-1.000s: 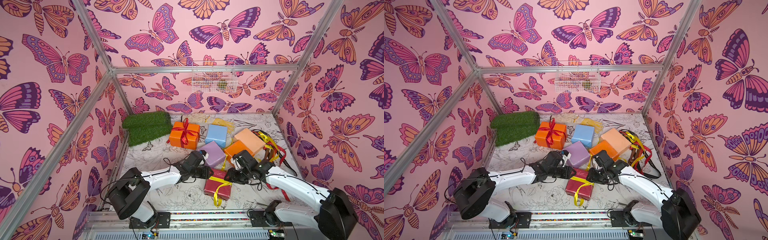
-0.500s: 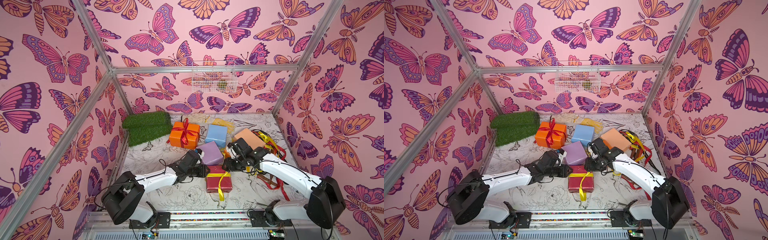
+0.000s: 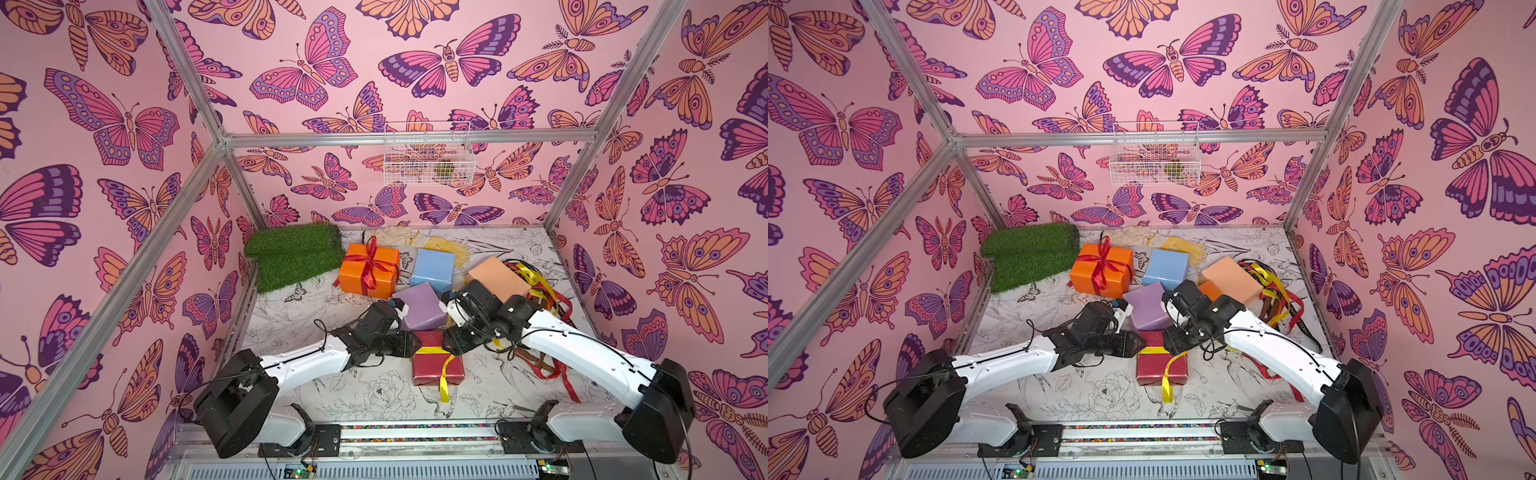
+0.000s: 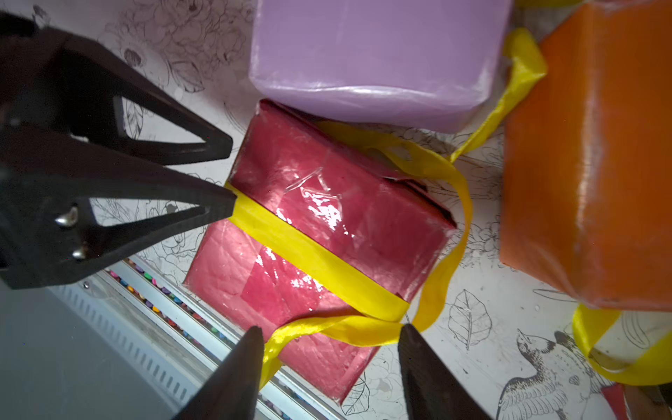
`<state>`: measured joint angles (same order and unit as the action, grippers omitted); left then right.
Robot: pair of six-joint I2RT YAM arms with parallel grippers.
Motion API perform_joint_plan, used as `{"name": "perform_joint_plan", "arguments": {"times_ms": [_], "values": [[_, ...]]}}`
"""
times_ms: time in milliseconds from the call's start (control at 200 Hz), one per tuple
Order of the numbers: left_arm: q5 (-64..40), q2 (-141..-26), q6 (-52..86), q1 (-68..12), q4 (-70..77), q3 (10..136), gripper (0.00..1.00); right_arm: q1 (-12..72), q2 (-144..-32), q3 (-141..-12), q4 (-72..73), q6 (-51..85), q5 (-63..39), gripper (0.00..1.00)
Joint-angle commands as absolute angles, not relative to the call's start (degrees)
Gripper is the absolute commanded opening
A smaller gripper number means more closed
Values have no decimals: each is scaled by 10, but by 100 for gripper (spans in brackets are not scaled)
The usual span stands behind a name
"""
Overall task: Untie the ribbon bows on the gift boxes
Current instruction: Pull the ribbon from the gift box.
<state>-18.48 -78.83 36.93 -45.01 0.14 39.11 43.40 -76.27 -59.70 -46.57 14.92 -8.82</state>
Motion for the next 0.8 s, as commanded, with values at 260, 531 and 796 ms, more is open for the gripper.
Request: {"name": "perform_joint_plan", "arguments": {"times_ms": [260, 531, 796], "values": [[-225, -796, 359, -463, -13, 378, 51, 458, -796, -605, -433, 84, -57, 65], [-220, -816, 350, -470, -12, 392, 51, 457, -810, -585, -409, 79, -68, 67], [-211, -819, 349, -470, -11, 388, 51, 457, -827, -571, -398, 78, -86, 66]]}}
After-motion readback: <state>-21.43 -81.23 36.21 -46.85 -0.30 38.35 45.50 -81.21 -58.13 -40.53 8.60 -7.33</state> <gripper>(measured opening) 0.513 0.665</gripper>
